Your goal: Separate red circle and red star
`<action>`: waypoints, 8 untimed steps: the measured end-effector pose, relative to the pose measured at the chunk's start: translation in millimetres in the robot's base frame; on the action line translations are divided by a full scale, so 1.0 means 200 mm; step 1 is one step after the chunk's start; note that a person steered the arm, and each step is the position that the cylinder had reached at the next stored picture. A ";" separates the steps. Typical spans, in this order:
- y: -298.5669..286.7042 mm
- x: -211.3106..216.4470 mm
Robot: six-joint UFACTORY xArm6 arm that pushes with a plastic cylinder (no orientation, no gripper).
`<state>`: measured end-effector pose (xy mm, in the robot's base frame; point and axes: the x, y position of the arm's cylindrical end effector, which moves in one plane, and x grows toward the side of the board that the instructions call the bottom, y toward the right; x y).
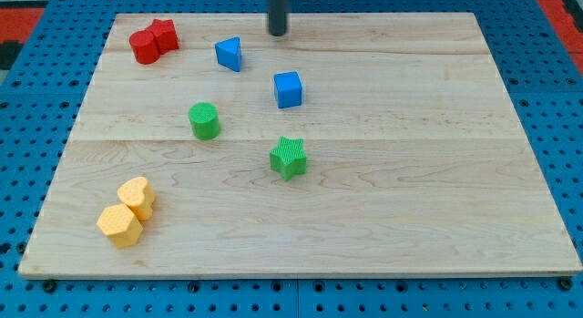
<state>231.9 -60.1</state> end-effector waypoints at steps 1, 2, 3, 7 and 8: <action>-0.23 0.16; -0.29 0.06; -0.63 -0.17; -0.76 0.27; -0.91 0.42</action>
<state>316.3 -243.1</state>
